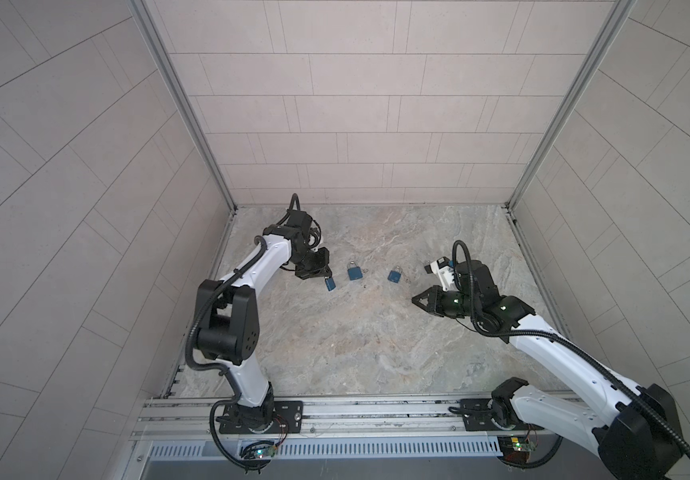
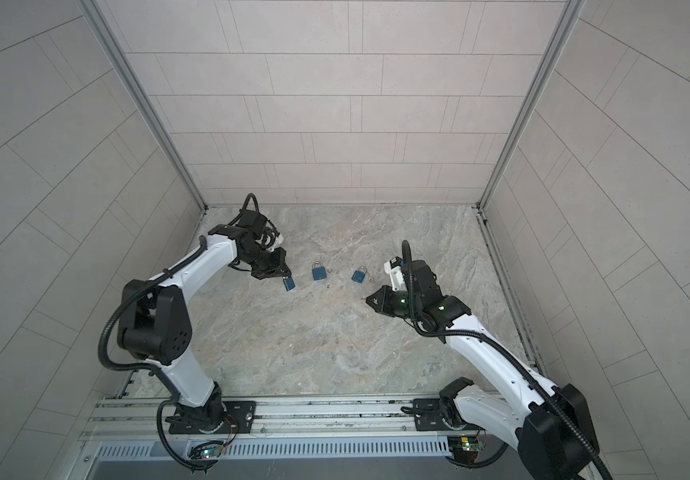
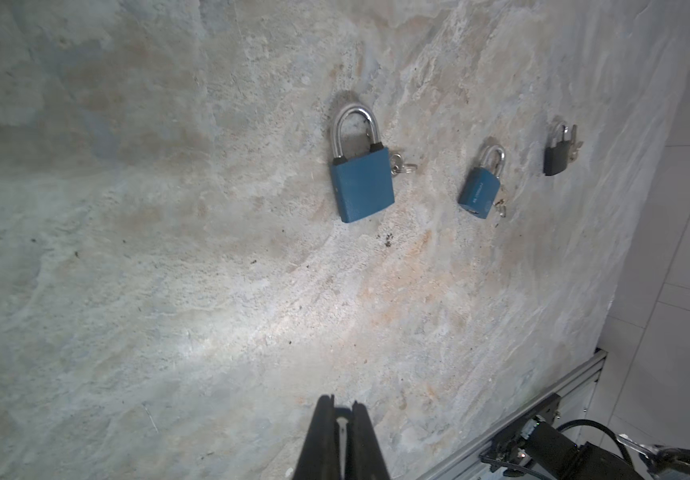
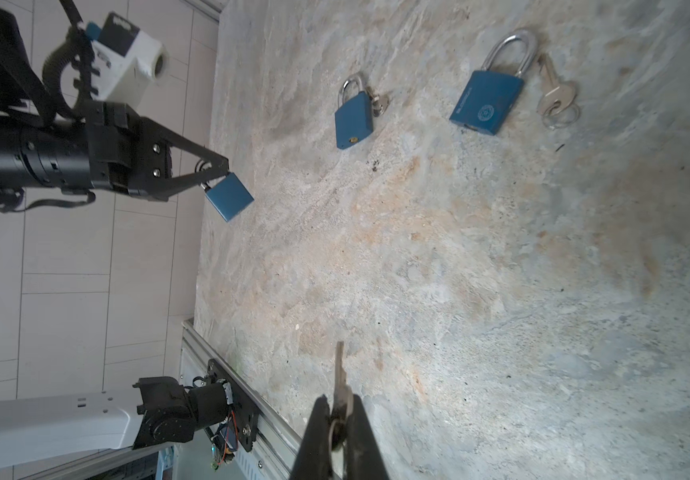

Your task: Lock with the key

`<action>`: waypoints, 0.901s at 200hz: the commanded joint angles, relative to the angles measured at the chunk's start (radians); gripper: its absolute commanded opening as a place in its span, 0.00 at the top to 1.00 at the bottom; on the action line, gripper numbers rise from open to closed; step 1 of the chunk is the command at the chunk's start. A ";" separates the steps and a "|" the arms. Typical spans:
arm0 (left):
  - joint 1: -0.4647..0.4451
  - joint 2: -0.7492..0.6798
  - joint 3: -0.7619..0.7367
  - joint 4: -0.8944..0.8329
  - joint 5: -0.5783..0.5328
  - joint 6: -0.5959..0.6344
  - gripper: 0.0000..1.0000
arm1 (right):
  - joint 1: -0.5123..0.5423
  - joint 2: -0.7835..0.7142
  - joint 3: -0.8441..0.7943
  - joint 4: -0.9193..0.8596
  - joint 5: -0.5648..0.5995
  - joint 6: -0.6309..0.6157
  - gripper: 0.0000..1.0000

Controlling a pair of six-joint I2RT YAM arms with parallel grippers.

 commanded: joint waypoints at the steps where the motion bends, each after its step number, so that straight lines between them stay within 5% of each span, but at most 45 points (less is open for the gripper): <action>1: 0.000 0.092 0.073 -0.084 -0.040 0.127 1.00 | -0.005 0.020 -0.017 0.008 -0.043 -0.041 1.00; 94: 0.012 0.371 0.391 -0.207 0.015 0.226 1.00 | -0.004 -0.010 -0.040 -0.034 -0.028 -0.026 1.00; 180: 0.071 0.460 0.461 -0.267 0.035 0.240 1.00 | -0.003 0.003 -0.056 -0.034 0.006 -0.003 1.00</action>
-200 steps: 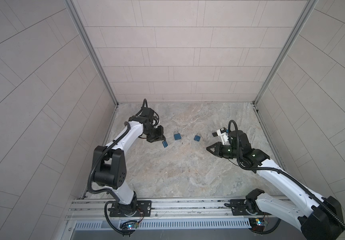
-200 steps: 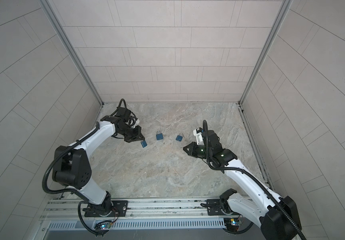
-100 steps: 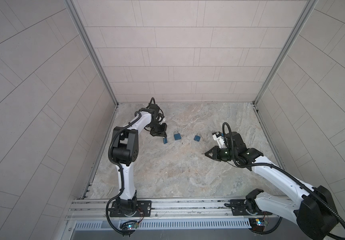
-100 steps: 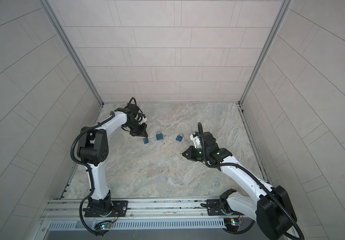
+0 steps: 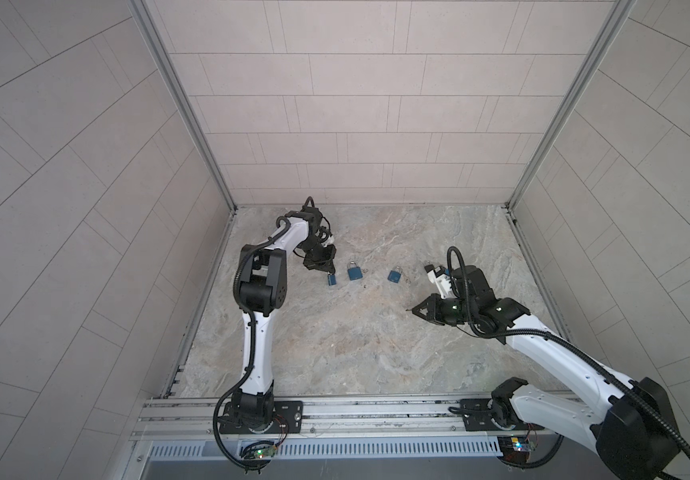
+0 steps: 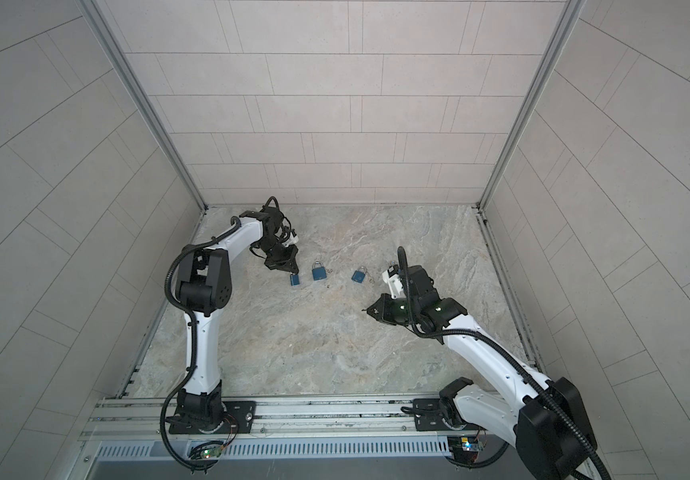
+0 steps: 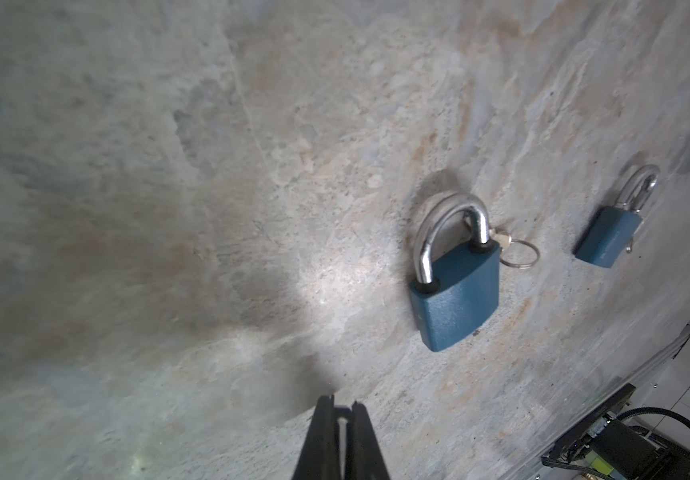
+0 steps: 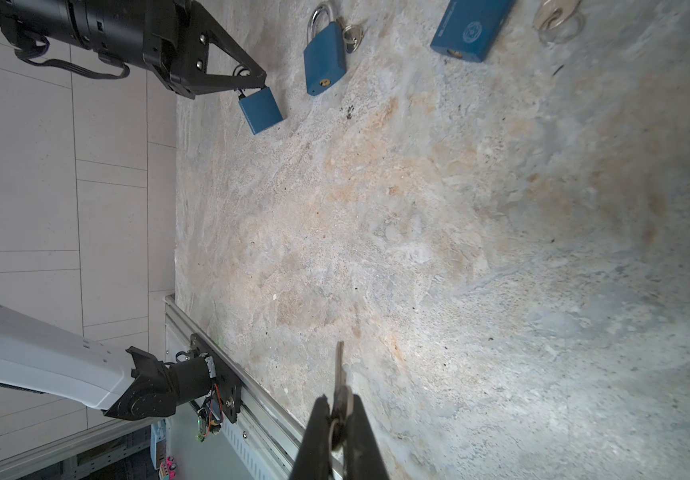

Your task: Lock with the key

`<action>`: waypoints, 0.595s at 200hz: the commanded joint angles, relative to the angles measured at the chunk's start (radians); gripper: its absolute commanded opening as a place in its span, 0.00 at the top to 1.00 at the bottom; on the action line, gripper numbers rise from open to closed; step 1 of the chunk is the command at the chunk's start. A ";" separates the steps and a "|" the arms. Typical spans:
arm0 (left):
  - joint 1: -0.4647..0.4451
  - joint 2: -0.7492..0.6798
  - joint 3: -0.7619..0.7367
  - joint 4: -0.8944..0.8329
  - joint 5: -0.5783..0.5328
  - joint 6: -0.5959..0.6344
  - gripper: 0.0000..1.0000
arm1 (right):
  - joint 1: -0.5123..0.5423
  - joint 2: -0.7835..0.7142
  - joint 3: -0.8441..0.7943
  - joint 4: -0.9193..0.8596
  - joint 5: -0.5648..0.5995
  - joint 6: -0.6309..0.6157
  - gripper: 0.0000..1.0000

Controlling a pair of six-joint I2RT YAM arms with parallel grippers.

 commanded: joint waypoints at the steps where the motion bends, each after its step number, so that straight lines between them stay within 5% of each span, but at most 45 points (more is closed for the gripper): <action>1: 0.041 0.001 0.047 -0.078 0.025 0.039 1.00 | -0.003 0.005 -0.018 0.011 0.023 0.017 1.00; 119: 0.078 0.116 0.164 -0.247 0.018 0.128 1.00 | 0.043 0.051 -0.040 0.079 0.052 0.056 1.00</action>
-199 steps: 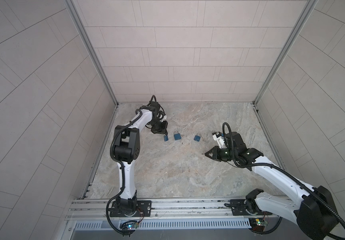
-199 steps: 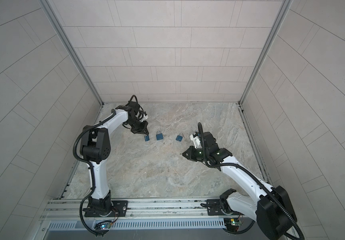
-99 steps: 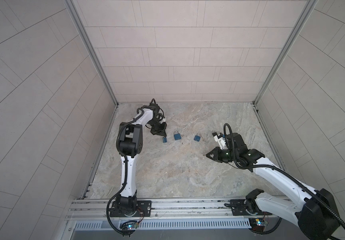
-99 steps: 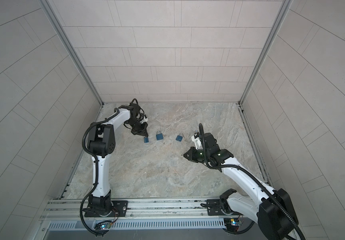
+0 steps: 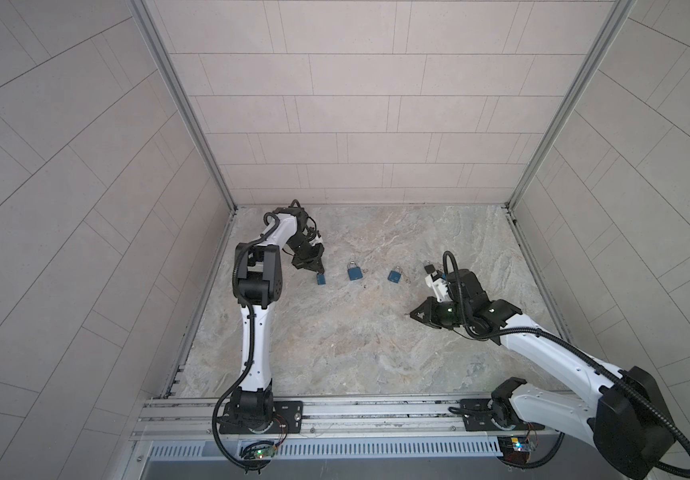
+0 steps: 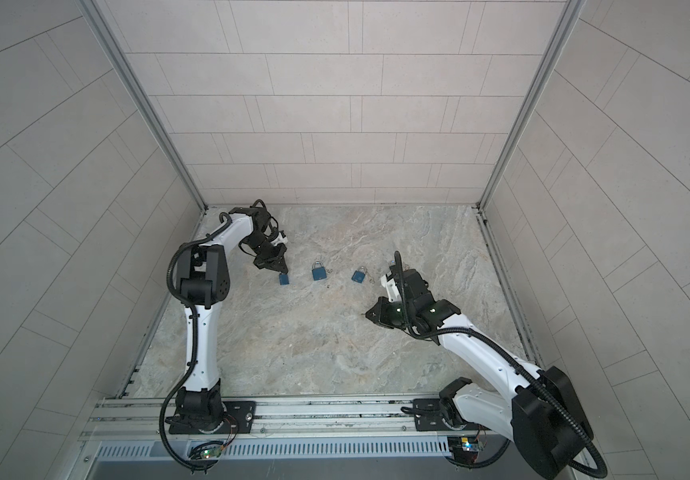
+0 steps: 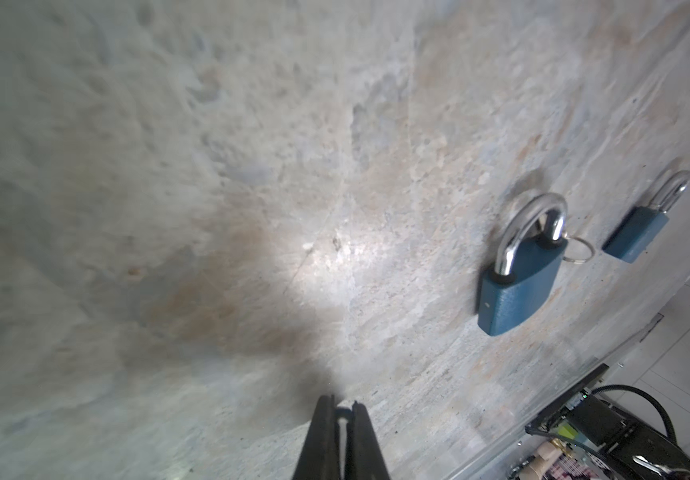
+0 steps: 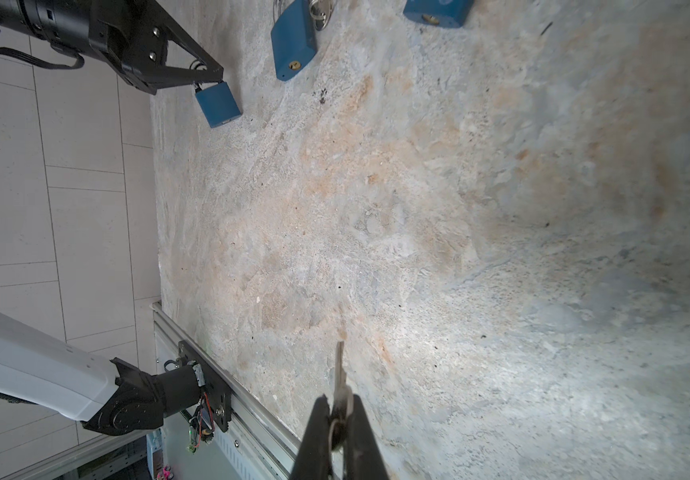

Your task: Lock with the key

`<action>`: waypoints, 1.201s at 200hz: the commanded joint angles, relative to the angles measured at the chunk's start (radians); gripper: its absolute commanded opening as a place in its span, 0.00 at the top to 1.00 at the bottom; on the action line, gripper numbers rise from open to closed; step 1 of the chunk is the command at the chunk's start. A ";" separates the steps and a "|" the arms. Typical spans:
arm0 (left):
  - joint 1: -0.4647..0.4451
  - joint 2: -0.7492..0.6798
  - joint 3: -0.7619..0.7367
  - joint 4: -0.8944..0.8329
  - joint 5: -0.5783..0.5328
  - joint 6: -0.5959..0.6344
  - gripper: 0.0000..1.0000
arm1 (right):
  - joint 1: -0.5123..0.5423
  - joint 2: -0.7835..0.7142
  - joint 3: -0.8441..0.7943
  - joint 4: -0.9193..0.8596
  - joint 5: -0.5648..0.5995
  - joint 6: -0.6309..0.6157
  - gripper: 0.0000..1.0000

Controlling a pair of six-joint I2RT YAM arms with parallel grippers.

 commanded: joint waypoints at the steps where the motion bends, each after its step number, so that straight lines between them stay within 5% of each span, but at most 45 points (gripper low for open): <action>1: -0.003 0.010 0.027 -0.066 -0.017 0.043 1.00 | 0.009 0.008 -0.003 0.027 0.018 0.012 1.00; 182: -0.003 0.117 0.186 -0.124 -0.137 -0.033 0.76 | 0.064 -0.037 -0.004 0.017 0.050 0.021 1.00; 193: -0.003 0.120 0.202 -0.133 -0.145 -0.034 0.66 | 0.068 -0.037 -0.003 0.018 0.054 0.022 1.00; 219: 0.001 0.131 0.244 -0.153 -0.159 -0.043 0.63 | 0.073 -0.040 0.000 0.019 0.058 0.026 1.00; 240: 0.003 0.138 0.291 -0.175 -0.177 -0.051 0.41 | 0.073 -0.045 -0.001 0.019 0.065 0.027 1.00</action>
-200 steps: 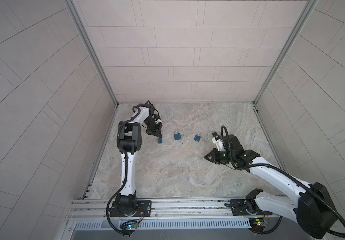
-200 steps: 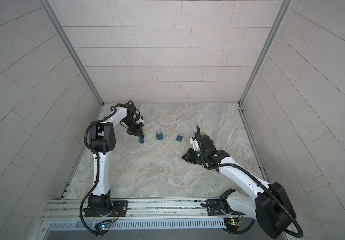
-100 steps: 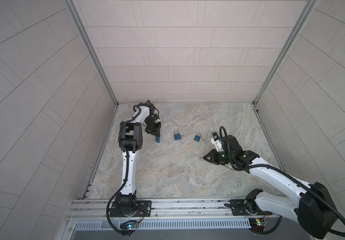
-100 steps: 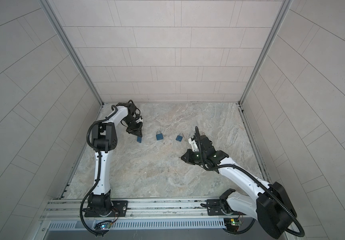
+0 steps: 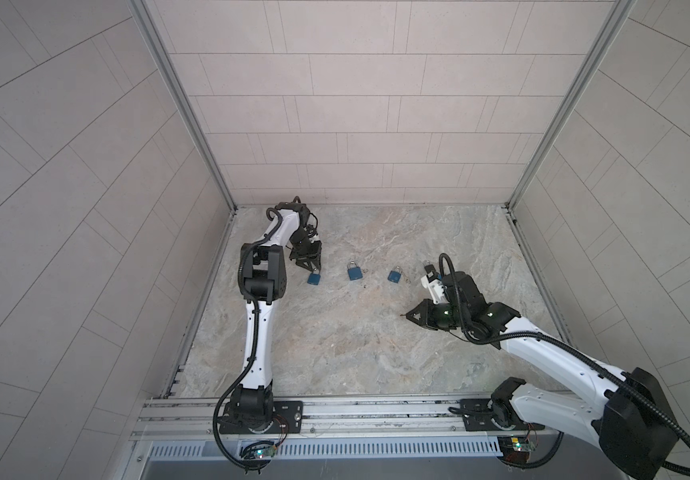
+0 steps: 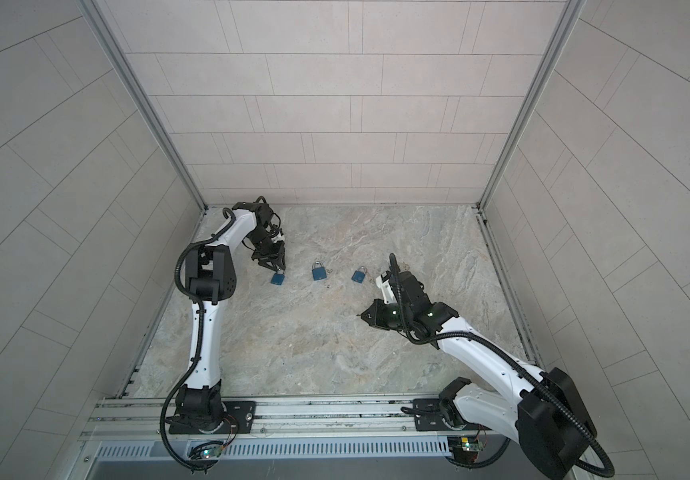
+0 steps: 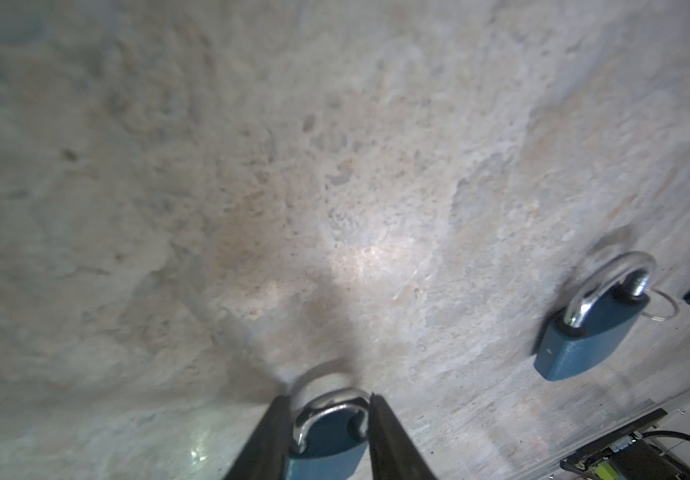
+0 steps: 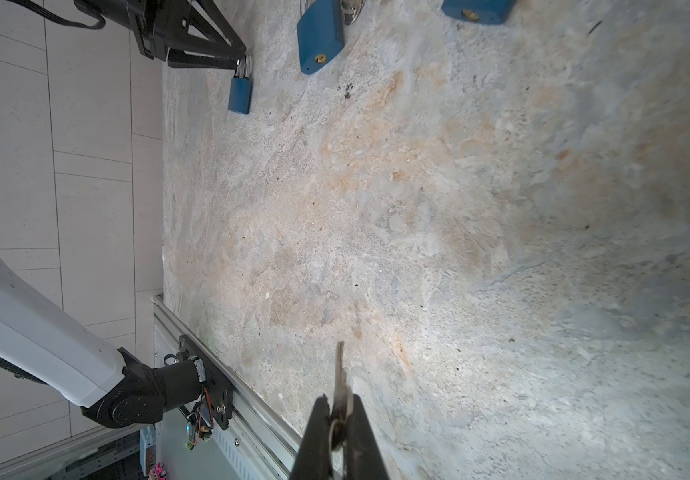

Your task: Lock with the key

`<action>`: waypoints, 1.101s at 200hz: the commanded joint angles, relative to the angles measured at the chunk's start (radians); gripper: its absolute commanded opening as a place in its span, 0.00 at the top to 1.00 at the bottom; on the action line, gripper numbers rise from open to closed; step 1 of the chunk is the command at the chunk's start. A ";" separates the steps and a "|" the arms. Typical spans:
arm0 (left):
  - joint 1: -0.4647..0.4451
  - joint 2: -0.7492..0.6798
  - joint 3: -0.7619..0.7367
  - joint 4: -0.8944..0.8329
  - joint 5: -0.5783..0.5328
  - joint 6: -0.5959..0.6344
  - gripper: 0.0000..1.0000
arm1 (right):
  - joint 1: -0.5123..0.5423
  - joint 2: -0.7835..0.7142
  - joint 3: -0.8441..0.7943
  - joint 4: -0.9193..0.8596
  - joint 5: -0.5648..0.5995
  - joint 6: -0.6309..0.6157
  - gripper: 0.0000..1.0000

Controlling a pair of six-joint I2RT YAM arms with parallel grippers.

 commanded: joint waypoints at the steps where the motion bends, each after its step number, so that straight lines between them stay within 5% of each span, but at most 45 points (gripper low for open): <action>1: 0.003 0.016 0.061 -0.060 -0.030 -0.001 0.40 | 0.005 -0.026 0.001 -0.008 0.023 0.006 1.00; 60: 0.014 -0.100 0.213 -0.101 -0.049 -0.051 0.31 | 0.005 -0.012 0.083 -0.091 0.055 -0.056 1.00; 97: 0.019 -0.298 0.151 -0.024 -0.068 -0.138 0.31 | 0.006 0.022 0.185 -0.166 0.109 -0.141 1.00; 141: 0.019 -0.661 -0.232 0.231 -0.122 -0.296 0.28 | 0.012 0.108 0.318 -0.228 0.175 -0.229 1.00; 157: 0.018 -0.795 -0.422 0.366 -0.045 -0.335 0.26 | 0.017 0.142 0.357 -0.230 0.216 -0.246 1.00; 174: 0.017 -0.923 -0.629 0.491 -0.062 -0.405 0.16 | 0.024 0.187 0.398 -0.226 0.254 -0.259 1.00; 220: 0.015 -1.202 -0.982 0.576 -0.136 -0.472 0.08 | 0.050 0.335 0.478 -0.149 0.379 -0.340 1.00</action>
